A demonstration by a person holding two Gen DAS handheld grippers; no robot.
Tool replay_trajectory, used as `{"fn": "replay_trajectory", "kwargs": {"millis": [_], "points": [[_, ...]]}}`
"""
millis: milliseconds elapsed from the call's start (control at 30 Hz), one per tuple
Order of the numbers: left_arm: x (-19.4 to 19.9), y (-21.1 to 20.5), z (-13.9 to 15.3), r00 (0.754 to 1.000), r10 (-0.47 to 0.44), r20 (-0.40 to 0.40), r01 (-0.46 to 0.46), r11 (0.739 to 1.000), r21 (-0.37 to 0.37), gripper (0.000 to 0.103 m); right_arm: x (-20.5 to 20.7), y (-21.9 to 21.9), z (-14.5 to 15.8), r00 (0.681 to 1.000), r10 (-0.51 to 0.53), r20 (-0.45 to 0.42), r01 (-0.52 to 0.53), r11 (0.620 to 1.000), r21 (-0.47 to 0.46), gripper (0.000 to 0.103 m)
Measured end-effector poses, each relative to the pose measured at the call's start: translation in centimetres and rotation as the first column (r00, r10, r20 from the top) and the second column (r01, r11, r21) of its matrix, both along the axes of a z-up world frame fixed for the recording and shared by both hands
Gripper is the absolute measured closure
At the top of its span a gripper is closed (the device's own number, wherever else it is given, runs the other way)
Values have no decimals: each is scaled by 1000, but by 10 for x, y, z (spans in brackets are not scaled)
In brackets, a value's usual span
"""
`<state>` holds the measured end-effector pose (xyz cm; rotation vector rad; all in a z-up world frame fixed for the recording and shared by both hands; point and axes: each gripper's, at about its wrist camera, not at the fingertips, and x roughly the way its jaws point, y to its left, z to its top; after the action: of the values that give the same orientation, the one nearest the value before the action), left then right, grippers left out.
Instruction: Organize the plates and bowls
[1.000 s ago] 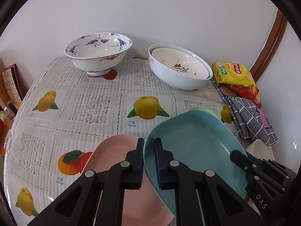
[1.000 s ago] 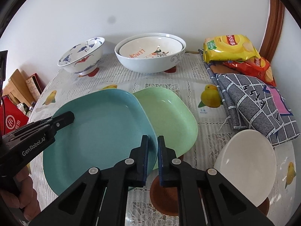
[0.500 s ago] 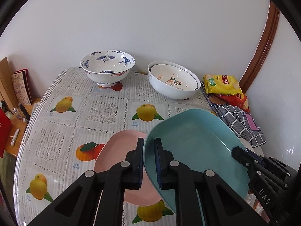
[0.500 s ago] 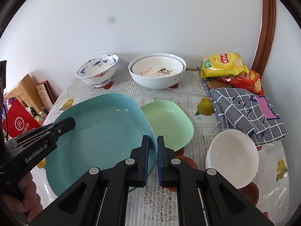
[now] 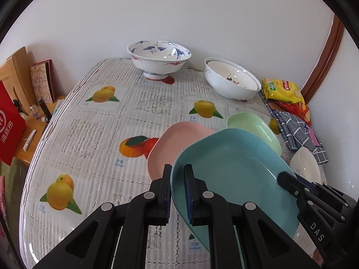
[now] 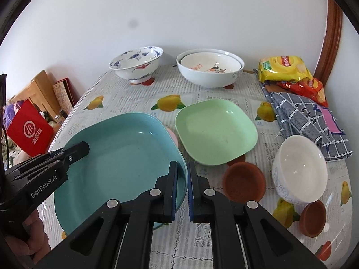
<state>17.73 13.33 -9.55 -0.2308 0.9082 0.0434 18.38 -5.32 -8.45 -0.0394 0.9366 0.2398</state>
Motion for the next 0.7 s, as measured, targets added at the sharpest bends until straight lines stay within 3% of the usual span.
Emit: {"fn": "replay_trajectory", "kwargs": {"millis": [233, 700], "points": [[-1, 14, -26, 998, 34, -59, -34, 999, -3, 92, 2, 17, -31, 997, 37, -62, -37, 999, 1, 95], [42, 21, -38, 995, 76, -66, -73, 997, 38, 92, 51, 32, -50, 993, 97, -66, -98, 995, -11, 94]]}}
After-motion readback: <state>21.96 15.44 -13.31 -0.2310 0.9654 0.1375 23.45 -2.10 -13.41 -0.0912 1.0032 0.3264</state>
